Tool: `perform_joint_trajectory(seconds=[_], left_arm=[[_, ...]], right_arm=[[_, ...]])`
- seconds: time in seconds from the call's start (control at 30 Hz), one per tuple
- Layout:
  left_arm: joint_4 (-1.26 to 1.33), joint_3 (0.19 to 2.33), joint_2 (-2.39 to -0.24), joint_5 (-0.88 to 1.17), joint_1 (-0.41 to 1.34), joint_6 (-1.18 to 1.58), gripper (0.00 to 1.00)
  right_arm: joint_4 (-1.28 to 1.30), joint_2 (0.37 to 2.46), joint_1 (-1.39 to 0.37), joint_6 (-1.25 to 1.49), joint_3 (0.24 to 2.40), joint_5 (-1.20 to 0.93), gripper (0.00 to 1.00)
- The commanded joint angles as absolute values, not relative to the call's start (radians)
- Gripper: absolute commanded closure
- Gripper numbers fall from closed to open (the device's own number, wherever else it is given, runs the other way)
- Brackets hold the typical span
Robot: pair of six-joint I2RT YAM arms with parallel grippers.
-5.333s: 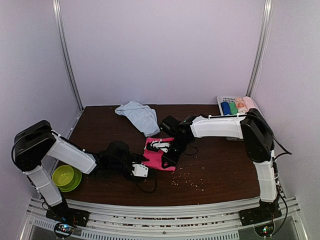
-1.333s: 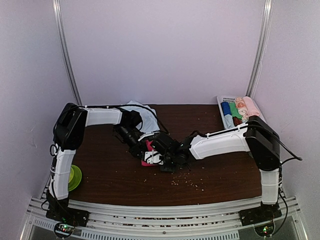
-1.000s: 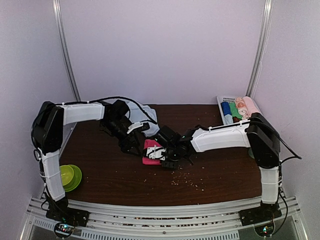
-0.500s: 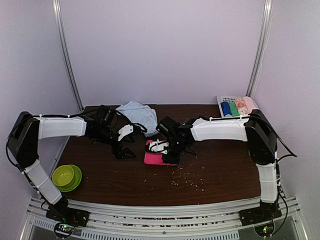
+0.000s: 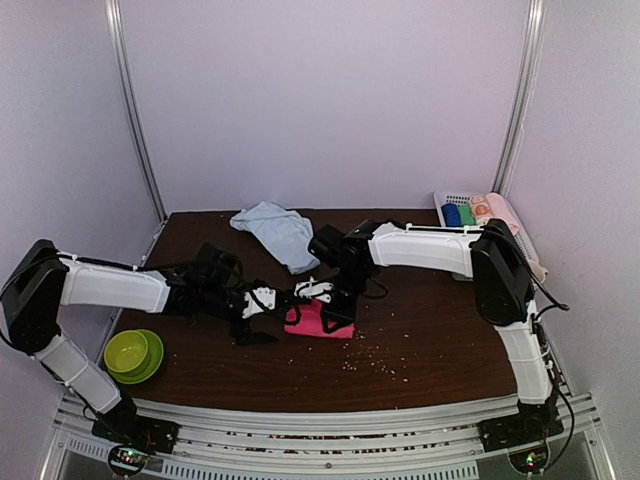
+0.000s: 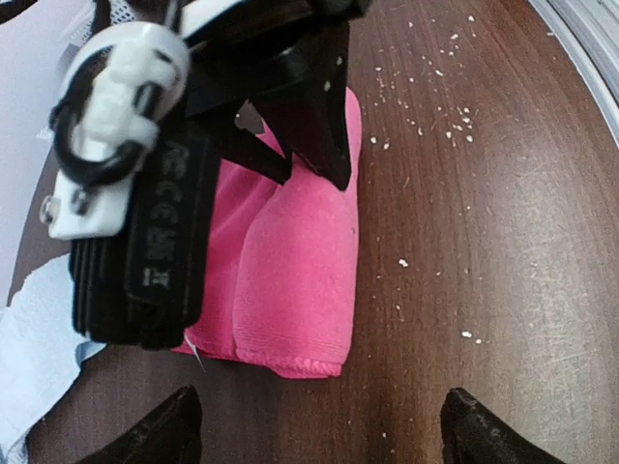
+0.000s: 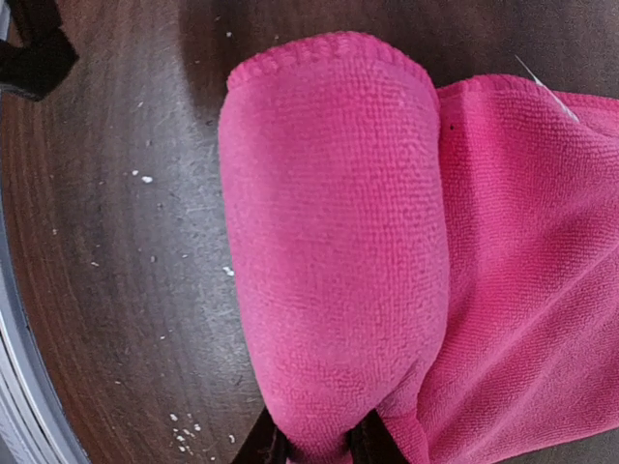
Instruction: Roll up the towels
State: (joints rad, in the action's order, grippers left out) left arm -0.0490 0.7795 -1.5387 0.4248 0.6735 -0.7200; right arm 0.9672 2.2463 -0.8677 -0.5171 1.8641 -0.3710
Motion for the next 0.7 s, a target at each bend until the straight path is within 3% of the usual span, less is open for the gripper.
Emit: perform_joint_trajectory(seconds=[0.0, 0.5, 0.67], left_arm=[[0.162, 0.701, -1.488, 0.292, 0.726, -0.795, 0.13], [0.364, 0.622, -1.599, 0.025, 0.938, -0.971, 0.14], [0.368, 0.599, -1.597, 0.047, 0.96, -0.981, 0.17]], right_arm=[[1.102, 2.28, -0.876, -0.544, 1.871, -0.489, 0.81], [1.123, 2.328, -0.863, -0.54, 1.886, -0.535, 0.82], [1.106, 2.323, -0.855, -0.523, 1.874, -0.519, 0.82]])
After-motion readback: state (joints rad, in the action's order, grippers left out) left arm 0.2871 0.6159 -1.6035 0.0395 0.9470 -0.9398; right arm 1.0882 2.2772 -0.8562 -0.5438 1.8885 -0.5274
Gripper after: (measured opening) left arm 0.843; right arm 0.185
